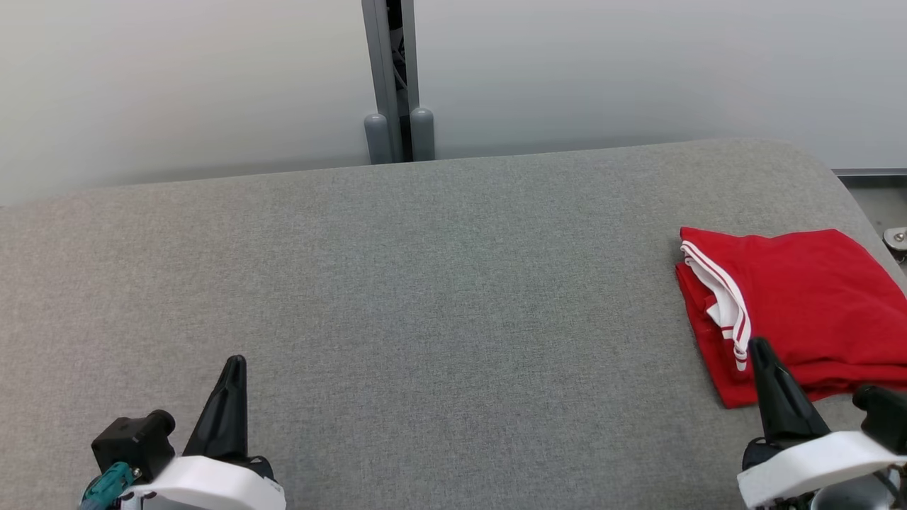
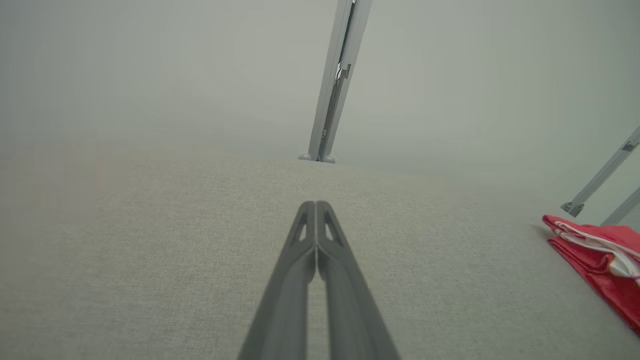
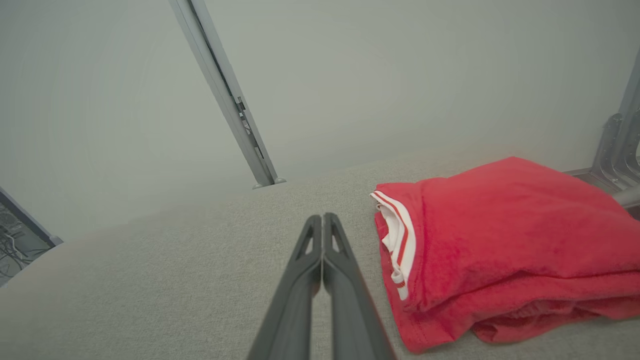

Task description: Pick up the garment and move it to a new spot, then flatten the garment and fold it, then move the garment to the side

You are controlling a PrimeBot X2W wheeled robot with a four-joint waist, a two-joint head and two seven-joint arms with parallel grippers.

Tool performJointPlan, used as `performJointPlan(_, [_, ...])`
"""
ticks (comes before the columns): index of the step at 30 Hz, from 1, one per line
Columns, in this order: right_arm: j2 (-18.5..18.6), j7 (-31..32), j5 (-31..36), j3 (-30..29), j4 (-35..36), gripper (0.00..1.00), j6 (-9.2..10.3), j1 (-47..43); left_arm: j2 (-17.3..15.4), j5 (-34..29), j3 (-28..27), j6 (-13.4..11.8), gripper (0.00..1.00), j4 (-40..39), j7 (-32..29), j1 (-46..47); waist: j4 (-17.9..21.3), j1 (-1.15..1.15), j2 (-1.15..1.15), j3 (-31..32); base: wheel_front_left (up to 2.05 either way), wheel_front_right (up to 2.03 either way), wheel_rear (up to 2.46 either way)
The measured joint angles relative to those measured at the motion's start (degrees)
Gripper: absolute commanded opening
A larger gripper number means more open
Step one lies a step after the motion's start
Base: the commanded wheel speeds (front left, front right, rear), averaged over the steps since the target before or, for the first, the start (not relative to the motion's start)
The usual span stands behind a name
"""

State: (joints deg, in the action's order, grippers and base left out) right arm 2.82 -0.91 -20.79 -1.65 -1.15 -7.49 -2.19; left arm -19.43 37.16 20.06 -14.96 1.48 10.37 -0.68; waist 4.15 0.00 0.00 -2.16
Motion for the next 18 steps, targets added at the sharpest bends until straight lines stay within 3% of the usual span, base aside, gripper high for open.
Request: performJointPlan(18, [1.8,5.1,-19.2,-2.2,-5.2,0.00,0.00,3.3,4.1,13.8,-2.7,5.7,0.00,1.1,1.0,0.0,-0.7,0.00,0.00,0.3,0.00,0.00,0.00])
